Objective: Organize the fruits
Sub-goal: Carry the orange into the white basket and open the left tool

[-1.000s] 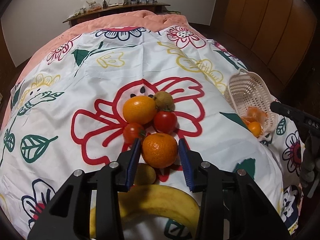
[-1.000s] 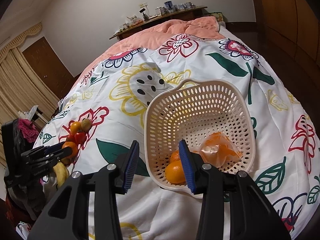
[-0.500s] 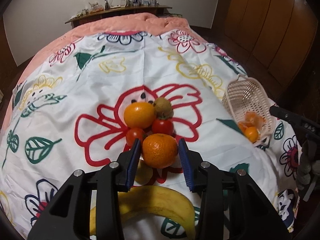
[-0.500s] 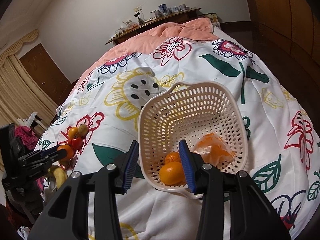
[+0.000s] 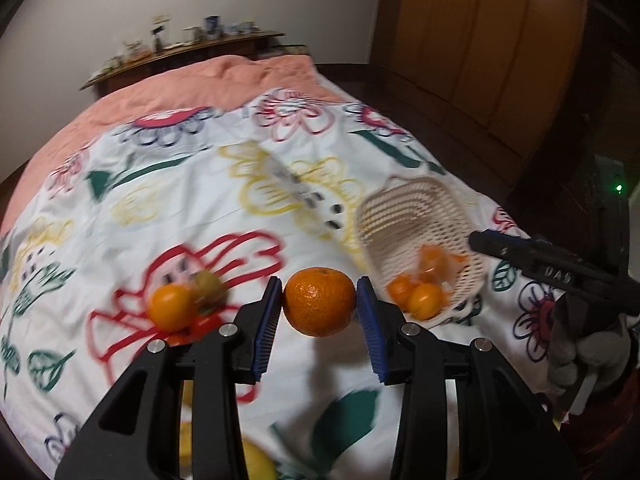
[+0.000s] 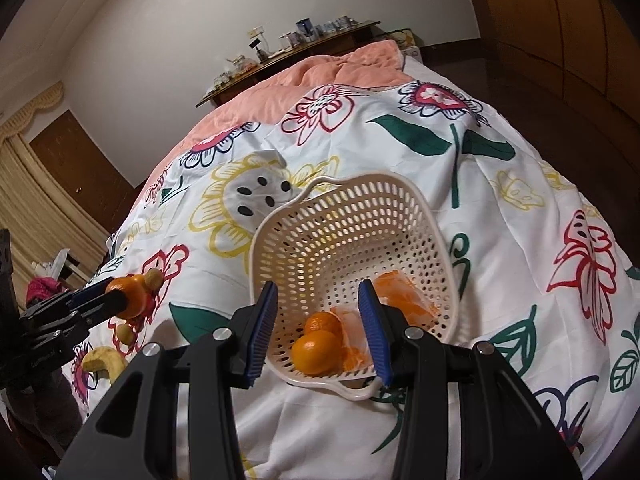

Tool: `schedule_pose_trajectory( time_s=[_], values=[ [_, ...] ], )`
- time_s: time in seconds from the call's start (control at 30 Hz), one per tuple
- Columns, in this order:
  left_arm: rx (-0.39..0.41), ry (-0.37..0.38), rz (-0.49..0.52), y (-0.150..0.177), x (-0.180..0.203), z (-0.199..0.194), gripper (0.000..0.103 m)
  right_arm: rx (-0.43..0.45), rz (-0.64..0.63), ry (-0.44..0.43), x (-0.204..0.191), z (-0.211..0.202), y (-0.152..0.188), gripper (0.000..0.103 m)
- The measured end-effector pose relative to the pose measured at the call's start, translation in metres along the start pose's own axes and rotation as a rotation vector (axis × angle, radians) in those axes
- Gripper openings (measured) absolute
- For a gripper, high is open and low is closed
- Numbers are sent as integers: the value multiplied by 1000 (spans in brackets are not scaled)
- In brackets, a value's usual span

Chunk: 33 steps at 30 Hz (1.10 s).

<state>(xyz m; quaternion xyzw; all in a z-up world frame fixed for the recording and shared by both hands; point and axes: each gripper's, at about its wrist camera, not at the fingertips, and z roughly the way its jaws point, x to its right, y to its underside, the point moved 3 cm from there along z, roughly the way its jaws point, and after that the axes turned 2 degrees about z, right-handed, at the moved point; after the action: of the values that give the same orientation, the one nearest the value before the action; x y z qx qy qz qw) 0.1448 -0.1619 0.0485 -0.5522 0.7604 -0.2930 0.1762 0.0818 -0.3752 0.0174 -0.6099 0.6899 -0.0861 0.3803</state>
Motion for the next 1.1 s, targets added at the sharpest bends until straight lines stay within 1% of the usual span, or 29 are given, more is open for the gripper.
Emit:
schedule_pose_trajectory(
  time_s=[0.17, 0.33, 0.43, 0.53, 0.57, 0.6, 0.63, 0.73, 0.83, 0.9, 1.1],
  values=[
    [-26, 57, 48, -18, 32, 27, 40, -4, 21, 0, 9, 1, 1, 42],
    [-53, 73, 105, -22, 62, 49, 40, -2, 27, 4, 14, 1, 2, 42],
    [-69, 73, 114, -20, 68, 57, 40, -3, 32, 4, 16, 1, 2, 42],
    [-70, 66, 108, -17, 64, 60, 41, -3, 34, 3, 17, 0, 3, 42],
    [-71, 63, 101, -18, 61, 60, 43, -3, 34, 2, 17, 0, 3, 43],
    [-68, 60, 87, -18, 57, 59, 47, -3, 34, 2, 17, 1, 3, 43],
    [-61, 57, 75, -19, 53, 57, 49, -4, 35, 2, 17, 1, 3, 43],
    [-50, 50, 52, -21, 44, 52, 52, -6, 31, 1, 15, 1, 4, 44],
    [-45, 39, 27, -21, 35, 48, 61, -6, 27, 1, 11, 1, 4, 47],
    [-44, 34, 17, -20, 31, 46, 69, -7, 26, 1, 10, 1, 4, 48],
    [-24, 25, -10, -19, 21, 36, 80, -12, 23, -1, 6, 2, 5, 49]
  ],
)
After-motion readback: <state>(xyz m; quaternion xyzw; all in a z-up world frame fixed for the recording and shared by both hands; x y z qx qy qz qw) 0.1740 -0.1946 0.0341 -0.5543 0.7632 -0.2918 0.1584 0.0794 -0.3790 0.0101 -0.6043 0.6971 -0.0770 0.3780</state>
